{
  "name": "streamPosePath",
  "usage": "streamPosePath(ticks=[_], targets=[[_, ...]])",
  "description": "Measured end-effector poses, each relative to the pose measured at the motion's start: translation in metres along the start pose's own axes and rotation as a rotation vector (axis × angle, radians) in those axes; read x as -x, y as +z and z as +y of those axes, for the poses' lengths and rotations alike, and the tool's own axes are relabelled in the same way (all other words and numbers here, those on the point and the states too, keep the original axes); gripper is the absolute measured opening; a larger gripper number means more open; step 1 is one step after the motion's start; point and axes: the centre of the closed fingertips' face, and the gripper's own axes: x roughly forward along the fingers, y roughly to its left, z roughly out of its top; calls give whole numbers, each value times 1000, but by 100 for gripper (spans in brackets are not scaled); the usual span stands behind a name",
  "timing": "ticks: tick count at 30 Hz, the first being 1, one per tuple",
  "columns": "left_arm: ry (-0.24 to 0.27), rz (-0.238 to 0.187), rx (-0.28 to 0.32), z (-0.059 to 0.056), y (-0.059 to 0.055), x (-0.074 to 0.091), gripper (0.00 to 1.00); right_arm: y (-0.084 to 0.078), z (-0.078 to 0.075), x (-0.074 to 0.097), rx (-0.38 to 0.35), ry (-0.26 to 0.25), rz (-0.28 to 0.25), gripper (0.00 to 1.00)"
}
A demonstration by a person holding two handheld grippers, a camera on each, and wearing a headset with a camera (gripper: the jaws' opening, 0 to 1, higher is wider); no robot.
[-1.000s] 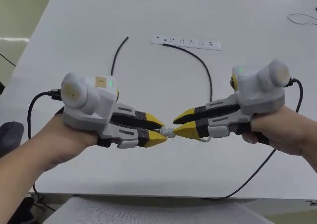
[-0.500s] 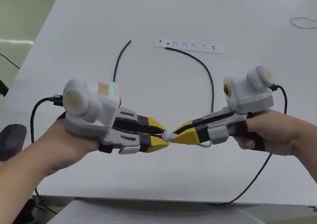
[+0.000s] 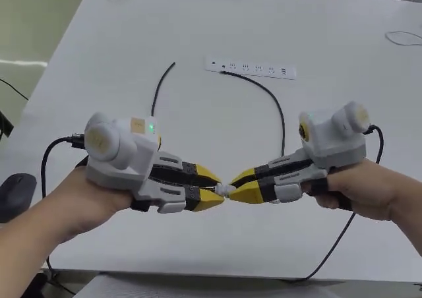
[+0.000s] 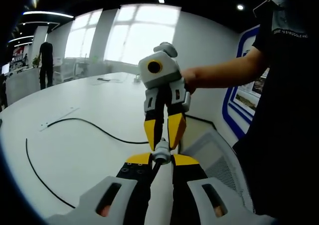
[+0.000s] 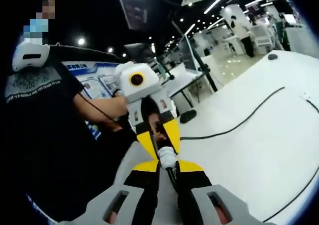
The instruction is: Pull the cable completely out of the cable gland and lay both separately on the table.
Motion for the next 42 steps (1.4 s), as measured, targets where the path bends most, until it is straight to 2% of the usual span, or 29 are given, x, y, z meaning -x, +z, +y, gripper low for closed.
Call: streamPosePath(ticks=[7,11,13,17,21,26,30,36,40,42], targets=[[-10,-3,40,-1,-1,2,15,-1,1,-3,240,-88,47,7],[-13,-1,67,-2,-4,3,15,-4,1,-5,434,-171,114,7],[-21,2,88,-3,-6,3,15,-8,-1,-6,536,-197,165,7],[-23,-5,112,-2,-8,3,15,-11,-2,-8,666,-263,243,7],[-21,-15,136,-1,-8,4,15,-9,-4,-10,762,-327,286,7],[-22,-22,168,-1,-8,6,15,-10,-1,-14,836,-388,303,7],[-21,-25,172,-2,-9,8,15,-8,-1,-14,840,-411,298,7],[-30,-24,165,-4,-9,10,15,-7,0,-16,824,-416,291,8],[-27,-24,147,-4,-10,12,15,-6,1,-18,779,-435,290,8],[-27,-27,116,-5,-9,13,15,-5,0,-19,751,-446,283,8]])
